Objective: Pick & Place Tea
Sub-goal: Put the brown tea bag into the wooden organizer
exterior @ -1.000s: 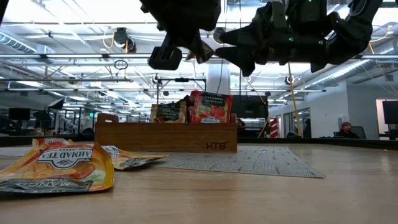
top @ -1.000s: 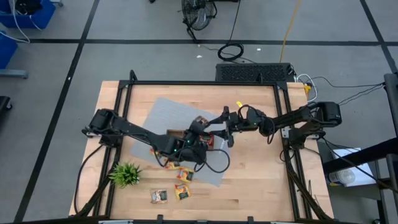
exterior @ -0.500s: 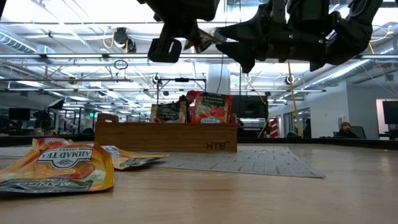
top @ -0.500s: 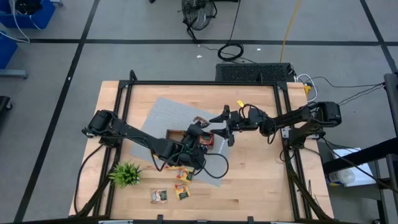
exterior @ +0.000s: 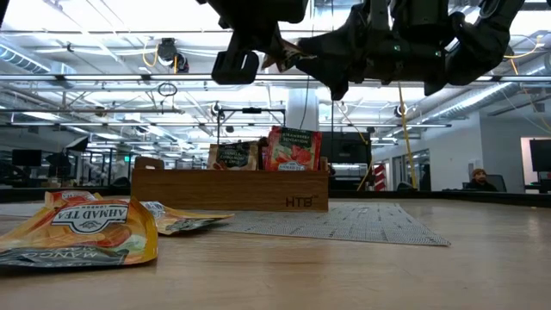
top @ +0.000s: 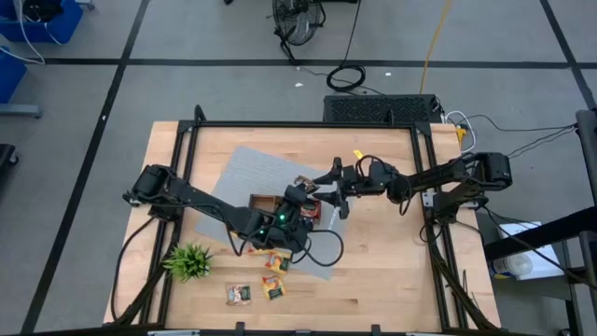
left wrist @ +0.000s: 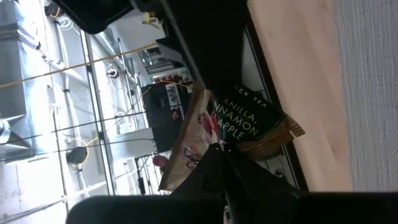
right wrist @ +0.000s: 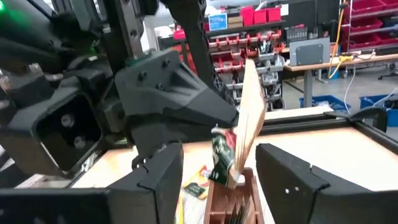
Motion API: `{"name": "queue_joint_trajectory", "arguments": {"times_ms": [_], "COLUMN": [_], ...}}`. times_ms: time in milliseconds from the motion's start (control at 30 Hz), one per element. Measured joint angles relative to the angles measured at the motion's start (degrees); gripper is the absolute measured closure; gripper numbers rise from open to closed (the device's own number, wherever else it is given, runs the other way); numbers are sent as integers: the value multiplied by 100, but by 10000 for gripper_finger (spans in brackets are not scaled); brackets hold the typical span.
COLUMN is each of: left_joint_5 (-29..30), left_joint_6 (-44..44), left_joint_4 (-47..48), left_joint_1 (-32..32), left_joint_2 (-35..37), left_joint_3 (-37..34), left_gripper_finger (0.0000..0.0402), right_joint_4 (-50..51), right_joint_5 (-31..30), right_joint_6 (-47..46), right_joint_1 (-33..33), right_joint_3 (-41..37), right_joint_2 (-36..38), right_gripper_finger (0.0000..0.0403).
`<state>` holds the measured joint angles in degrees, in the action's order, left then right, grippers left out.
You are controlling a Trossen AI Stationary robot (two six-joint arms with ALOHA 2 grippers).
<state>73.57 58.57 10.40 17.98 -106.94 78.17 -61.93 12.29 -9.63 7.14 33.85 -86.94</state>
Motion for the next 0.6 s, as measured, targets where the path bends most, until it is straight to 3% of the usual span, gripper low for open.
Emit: {"name": "queue_joint_trajectory", "arguments": {"times_ms": [300,467,600], "left_joint_5": [4,-37,-169], "left_joint_6": [114,106,-235], "left_joint_4": [-123,-128,-110], "left_joint_1": [0,7,29], "left_joint_2": [0,0,0], "left_joint_3": [0,0,0], "left_gripper_finger": [401,401,392], "right_joint_4": [6,79,588], "right_joint_5": [2,191,255], "right_joint_6": [190,609,791], "right_joint_1": [-11,-9,2], "right_joint_3": [2,2,16], "right_joint_2": [0,0,140], "right_gripper_finger": [297,385,400]}}
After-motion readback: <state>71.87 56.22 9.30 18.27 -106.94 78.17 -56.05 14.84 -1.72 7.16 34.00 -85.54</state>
